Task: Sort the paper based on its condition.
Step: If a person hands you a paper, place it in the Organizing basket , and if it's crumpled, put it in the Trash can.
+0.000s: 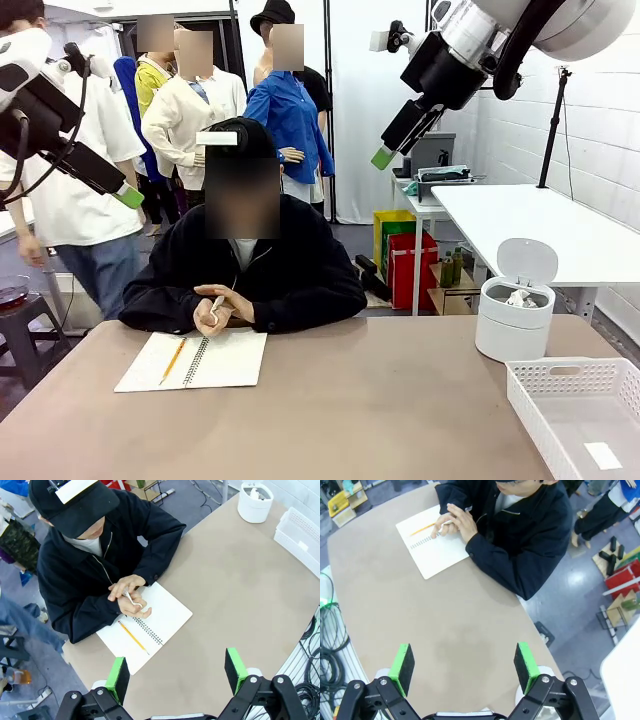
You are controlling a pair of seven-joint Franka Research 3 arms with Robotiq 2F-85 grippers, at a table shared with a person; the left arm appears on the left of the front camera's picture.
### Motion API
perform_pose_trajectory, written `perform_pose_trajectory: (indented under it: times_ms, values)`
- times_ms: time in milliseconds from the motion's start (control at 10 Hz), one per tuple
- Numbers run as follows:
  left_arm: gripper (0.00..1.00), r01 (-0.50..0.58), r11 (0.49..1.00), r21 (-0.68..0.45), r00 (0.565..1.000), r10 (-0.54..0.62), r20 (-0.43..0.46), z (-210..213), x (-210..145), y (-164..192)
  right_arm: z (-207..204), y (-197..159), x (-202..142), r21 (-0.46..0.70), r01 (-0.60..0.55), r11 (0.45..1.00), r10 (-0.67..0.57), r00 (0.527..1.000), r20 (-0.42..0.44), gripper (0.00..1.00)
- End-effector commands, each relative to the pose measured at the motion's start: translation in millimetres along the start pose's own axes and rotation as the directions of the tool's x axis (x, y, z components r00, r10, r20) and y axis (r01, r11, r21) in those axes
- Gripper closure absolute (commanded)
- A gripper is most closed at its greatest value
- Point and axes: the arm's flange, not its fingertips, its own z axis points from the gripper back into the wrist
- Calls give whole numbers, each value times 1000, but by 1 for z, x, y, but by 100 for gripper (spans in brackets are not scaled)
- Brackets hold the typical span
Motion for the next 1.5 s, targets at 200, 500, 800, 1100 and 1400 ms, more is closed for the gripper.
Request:
perform_pose_trajectory:
  times_ms: [200,500,800,1100,1400]
  values:
    - [0,-3,1000,-1,1000,3,3,1,0,1,-1,-1,1,1,0,1000,0,1000,0,0]
    - [0,-3,1000,-1,1000,3,3,1,0,1,-1,-1,1,1,0,1000,0,1000,0,0]
    - [0,-3,1000,-1,1000,3,3,1,0,1,-1,-1,1,1,0,1000,0,1000,0,0]
    - [0,-3,1000,-1,1000,3,3,1,0,1,-1,-1,1,1,0,1000,0,1000,0,0]
    - [0,-3,1000,-1,1000,3,3,1,0,1,-1,-1,1,1,0,1000,0,1000,0,0]
